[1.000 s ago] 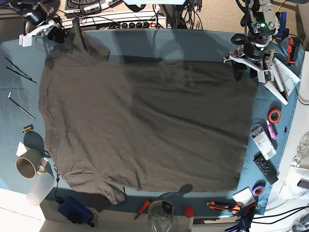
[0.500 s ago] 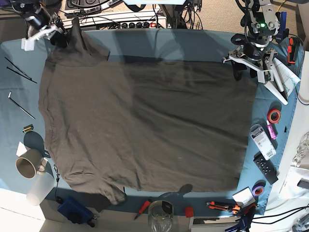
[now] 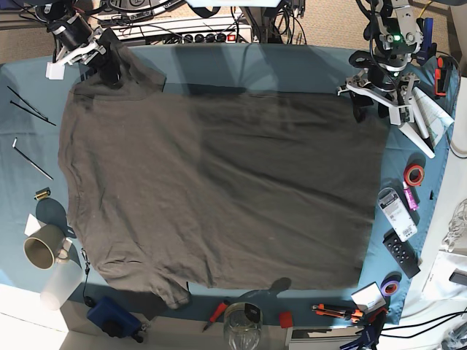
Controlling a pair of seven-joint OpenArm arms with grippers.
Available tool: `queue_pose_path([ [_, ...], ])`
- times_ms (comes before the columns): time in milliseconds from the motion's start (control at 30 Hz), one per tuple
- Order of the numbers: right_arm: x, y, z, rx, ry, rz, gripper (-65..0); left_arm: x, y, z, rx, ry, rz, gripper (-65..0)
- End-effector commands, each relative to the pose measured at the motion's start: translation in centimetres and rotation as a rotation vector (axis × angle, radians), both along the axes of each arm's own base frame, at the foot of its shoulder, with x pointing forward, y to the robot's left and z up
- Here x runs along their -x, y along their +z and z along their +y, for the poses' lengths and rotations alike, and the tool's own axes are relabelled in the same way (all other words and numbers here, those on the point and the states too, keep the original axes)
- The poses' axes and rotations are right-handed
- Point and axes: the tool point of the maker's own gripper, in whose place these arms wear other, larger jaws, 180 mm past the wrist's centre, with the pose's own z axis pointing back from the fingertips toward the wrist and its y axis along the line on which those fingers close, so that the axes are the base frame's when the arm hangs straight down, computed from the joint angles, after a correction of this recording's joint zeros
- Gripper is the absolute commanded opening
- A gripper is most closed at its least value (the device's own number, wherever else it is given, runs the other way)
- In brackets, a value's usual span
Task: Fold the T-shirt properly
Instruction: 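Lower the left gripper to the other shoulder corner and pinch it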
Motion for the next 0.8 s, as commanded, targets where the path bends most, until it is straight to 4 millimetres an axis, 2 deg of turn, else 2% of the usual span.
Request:
queue_pose_path([
  [0, 2.6, -2.1, 0.3, 0.031, 0.055, 0.15, -42.5, -0.5, 1.0, 0.1, -0.001, 0.003, -0.042, -33.6],
  [133, 2.7, -2.2, 0.4, 0.029, 0.061, 0.156, -42.5, -0.8, 1.1, 1.1, 0.014, 0.083, -0.043, -39.1],
  [367, 2.8, -2.2, 0.3, 0.033, 0.076, 0.169, -42.5, -0.9, 1.0, 1.6, 0.014, 0.118, -0.039, -39.5],
  [433, 2.8, -2.1, 0.1, 0.037, 0.08, 0.171, -42.5, -0.7, 0.3, 1.7, 0.018, 0.121, -0.021, -39.4],
  [633, 2.9, -2.2, 0.2, 0.036, 0.083, 0.175, -42.5, -0.1, -3.7, 1.3, 0.096, 0.152, 0.073, -39.2],
  [767, 3.0, -2.2, 0.2, 0.037, 0.089, 0.181, -42.5, -0.9, -4.0, 0.1, 0.167, 0.16, 0.075, -39.2],
])
